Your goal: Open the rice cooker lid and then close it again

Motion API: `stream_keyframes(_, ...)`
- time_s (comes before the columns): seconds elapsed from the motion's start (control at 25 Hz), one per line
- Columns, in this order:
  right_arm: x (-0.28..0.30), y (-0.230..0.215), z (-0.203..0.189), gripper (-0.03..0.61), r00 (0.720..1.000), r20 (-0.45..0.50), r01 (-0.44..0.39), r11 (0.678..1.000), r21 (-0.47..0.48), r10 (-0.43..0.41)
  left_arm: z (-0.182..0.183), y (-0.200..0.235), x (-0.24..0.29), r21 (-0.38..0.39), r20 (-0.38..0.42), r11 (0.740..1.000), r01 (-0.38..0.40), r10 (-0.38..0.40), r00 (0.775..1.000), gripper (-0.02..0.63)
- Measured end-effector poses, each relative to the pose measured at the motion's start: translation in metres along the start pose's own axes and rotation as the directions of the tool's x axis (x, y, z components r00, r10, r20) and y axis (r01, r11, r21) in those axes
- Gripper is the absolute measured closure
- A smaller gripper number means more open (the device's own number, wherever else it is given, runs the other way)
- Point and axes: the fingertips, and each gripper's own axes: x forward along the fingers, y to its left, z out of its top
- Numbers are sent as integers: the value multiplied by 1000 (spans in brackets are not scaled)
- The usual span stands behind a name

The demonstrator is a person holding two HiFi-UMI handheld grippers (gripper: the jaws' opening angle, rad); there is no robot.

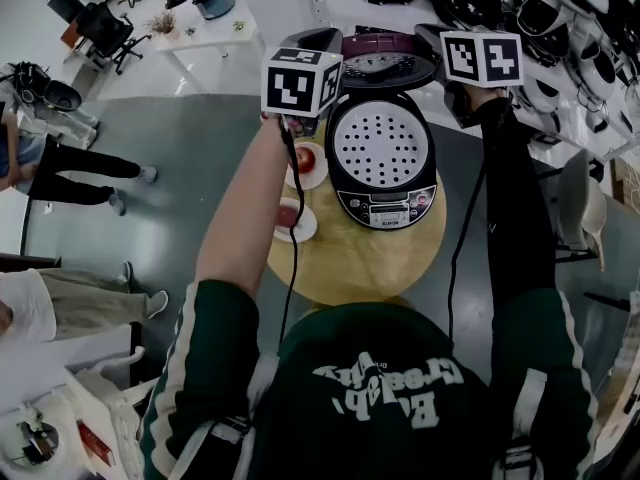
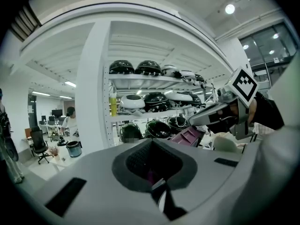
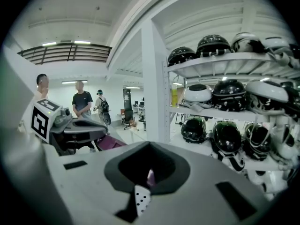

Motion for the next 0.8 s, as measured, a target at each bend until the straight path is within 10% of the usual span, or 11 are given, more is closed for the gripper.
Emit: stream_keyframes(0.8,-84,66,-142,575,998,-47,50,998,32,-49,-115,-90,-89,-139,-36,985,104,-110,993,618)
